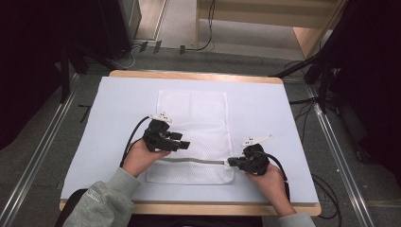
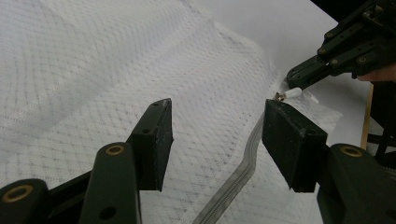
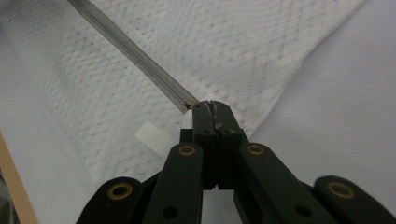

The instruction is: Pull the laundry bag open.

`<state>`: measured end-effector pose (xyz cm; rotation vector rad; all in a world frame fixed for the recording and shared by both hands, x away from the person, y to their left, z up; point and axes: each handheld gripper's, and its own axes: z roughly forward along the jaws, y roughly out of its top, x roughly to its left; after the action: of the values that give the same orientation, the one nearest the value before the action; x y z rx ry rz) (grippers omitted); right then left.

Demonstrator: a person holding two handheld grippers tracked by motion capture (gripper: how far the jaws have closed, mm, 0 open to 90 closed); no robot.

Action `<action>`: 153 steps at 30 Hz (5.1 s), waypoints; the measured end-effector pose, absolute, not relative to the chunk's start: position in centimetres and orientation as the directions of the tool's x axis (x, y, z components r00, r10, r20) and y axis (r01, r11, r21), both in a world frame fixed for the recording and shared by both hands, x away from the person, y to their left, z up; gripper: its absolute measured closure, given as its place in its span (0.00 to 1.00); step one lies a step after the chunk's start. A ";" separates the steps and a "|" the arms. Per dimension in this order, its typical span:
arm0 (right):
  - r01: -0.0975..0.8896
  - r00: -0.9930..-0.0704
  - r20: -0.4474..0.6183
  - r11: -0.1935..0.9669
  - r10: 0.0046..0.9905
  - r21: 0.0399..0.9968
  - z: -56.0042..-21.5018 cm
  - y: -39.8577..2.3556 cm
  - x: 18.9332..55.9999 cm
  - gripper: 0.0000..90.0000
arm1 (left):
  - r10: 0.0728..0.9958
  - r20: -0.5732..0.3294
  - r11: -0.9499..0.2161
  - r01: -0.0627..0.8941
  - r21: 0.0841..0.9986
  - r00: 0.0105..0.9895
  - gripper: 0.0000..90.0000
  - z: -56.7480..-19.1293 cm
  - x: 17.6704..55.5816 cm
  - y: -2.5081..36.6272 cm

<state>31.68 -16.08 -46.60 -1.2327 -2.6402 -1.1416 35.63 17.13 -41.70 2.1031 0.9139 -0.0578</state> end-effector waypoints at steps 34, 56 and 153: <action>0.588 -0.737 0.191 0.475 0.648 0.655 -47.0 -15.8 31.6 0.99 | 0.462 -0.370 -0.505 0.582 0.638 0.806 0.79 -44.0 34.4 10.1; 0.565 -0.749 0.166 0.487 0.642 0.665 -47.0 -15.7 31.5 0.99 | 0.465 -0.377 -0.540 0.594 0.597 0.801 0.89 -46.9 34.7 6.6; 0.515 -0.785 0.145 0.503 0.603 0.694 -47.5 -15.8 31.0 1.00 | 0.442 -0.521 -0.545 0.679 0.491 0.731 0.98 -46.2 36.0 10.0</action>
<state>31.04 -15.83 -47.48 -1.0536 -2.8225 -1.2388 35.98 9.96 -46.15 2.2347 0.8422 -0.4417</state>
